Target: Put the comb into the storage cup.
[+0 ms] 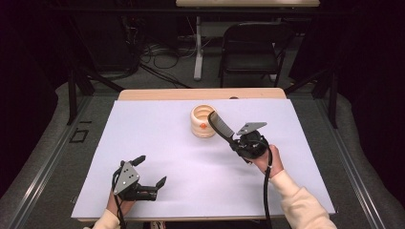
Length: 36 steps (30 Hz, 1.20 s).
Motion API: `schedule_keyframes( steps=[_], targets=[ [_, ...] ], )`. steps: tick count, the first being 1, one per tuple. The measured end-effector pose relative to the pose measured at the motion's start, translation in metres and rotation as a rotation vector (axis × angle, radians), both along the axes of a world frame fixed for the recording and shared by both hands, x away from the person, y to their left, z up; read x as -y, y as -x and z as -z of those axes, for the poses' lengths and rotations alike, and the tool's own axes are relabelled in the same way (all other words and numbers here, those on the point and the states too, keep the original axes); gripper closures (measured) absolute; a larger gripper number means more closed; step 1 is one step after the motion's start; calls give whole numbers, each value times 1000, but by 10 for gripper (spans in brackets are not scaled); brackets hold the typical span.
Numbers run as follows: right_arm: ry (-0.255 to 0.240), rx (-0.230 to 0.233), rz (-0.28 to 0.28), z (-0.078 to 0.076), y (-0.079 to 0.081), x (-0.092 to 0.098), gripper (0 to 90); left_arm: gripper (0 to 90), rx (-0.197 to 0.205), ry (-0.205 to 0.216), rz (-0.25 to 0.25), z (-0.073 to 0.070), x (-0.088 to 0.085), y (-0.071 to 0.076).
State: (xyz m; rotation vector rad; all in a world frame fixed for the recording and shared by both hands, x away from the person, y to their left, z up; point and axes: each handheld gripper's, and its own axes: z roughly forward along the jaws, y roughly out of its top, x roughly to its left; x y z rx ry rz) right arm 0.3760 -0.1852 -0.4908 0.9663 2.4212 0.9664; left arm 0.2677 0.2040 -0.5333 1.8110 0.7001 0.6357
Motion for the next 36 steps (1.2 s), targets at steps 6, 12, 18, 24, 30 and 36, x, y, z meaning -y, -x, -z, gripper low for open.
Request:
schedule_keyframes(
  steps=[6,12,18,24,30,36],
  targets=[
    [-13,9,8,-1,-1,0,723,0,1,-5,0,0,1,0],
    [-23,14,12,-2,-1,0,723,0,-1,0,-2,0,1,0],
    [-36,22,8,-3,-5,-2,723,0,-1,-4,-1,0,1,-1],
    [-46,35,9,-3,-9,-7,723,0,0,-3,-1,0,1,-1],
    [-58,46,4,-8,-13,-12,723,0,0,-2,0,0,1,-1],
    [-66,63,-3,-12,-16,-16,723,0,-1,-1,-1,0,1,-1]
  ],
)
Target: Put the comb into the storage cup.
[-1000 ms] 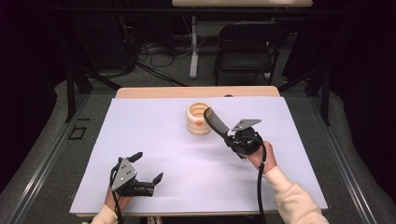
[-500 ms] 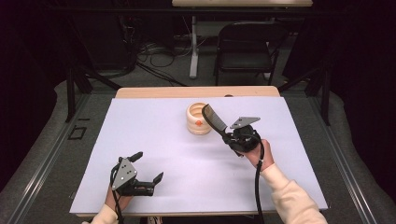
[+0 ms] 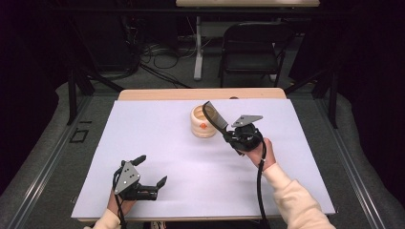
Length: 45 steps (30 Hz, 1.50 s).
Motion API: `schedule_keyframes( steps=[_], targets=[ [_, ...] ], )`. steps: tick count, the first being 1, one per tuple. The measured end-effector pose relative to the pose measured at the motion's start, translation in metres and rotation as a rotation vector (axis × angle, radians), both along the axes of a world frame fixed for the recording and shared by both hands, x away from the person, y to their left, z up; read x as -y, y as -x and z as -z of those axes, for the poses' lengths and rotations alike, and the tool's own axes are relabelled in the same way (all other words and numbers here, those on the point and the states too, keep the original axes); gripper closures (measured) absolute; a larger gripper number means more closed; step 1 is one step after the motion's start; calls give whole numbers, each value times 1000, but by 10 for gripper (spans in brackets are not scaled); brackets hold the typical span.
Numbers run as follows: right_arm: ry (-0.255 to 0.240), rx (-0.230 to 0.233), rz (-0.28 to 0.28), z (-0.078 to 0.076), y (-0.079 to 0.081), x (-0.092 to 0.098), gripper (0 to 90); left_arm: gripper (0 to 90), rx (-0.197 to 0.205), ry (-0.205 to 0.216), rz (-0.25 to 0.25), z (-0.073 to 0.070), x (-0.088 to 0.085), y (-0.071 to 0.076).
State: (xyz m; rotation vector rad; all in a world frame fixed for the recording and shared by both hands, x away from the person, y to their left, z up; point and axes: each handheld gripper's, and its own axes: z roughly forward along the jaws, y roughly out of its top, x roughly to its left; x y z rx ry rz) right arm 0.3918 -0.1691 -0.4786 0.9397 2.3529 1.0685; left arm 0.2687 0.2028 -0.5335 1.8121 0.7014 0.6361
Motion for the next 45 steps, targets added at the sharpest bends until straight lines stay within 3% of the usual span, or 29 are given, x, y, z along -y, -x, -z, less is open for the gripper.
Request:
schedule_keyframes(
  steps=[21,45],
  targets=[
    [-49,27,0,-11,-11,-4,723,0,-4,1,3,0,0,0],
    [-64,42,-4,-24,-26,-11,723,0,-5,0,7,0,0,-1]
  ],
)
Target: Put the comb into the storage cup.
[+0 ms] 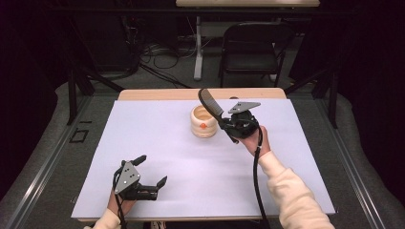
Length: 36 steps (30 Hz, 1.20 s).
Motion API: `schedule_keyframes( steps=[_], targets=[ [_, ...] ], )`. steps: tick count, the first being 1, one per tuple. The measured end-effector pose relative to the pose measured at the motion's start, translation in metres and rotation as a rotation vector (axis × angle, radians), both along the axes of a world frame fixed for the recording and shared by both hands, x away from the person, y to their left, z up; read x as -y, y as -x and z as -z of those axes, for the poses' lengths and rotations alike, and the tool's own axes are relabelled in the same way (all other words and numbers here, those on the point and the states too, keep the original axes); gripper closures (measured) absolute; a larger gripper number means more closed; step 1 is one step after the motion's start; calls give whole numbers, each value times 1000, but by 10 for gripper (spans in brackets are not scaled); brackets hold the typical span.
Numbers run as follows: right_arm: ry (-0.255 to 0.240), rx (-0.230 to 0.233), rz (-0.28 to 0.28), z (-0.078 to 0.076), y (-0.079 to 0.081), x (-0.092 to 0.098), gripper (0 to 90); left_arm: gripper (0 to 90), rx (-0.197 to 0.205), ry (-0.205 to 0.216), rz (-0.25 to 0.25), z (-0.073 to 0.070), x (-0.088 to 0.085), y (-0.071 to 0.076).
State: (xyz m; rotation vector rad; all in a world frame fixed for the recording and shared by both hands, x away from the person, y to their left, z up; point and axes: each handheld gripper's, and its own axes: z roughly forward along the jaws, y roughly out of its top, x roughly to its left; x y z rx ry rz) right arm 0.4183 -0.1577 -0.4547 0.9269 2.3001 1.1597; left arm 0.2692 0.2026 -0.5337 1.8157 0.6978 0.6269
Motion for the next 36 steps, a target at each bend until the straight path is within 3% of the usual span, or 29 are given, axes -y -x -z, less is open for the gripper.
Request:
schedule_keyframes(
  steps=[36],
  targets=[
    [-27,37,1,-12,-22,-21,723,0,3,0,1,0,0,0]
  ],
)
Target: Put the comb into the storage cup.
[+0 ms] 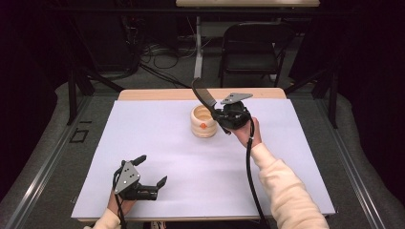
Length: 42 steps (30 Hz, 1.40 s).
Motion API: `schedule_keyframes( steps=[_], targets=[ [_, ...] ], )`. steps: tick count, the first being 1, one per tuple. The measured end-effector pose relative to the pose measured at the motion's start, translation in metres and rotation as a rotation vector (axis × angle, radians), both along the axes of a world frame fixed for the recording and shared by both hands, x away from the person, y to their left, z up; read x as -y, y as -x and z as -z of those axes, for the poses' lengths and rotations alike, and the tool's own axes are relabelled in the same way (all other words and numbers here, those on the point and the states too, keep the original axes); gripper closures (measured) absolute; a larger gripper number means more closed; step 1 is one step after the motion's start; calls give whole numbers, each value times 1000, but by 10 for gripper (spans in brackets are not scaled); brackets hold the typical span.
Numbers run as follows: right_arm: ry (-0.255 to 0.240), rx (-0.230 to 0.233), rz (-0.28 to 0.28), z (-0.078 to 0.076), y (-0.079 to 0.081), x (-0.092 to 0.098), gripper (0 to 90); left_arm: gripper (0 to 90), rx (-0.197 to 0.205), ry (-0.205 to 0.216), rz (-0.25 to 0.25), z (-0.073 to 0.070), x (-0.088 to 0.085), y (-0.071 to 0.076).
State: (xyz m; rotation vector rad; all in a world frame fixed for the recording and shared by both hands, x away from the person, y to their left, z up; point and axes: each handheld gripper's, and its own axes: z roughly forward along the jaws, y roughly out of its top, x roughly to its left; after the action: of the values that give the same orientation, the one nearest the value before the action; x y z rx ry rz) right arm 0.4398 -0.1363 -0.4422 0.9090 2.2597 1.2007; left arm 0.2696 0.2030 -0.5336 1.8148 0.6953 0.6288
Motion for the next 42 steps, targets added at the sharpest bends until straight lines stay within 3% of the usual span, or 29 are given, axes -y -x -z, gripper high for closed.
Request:
schedule_keyframes(
  steps=[42],
  targets=[
    [-9,42,0,-18,-17,-11,723,0,0,4,0,0,0,0]
  ],
)
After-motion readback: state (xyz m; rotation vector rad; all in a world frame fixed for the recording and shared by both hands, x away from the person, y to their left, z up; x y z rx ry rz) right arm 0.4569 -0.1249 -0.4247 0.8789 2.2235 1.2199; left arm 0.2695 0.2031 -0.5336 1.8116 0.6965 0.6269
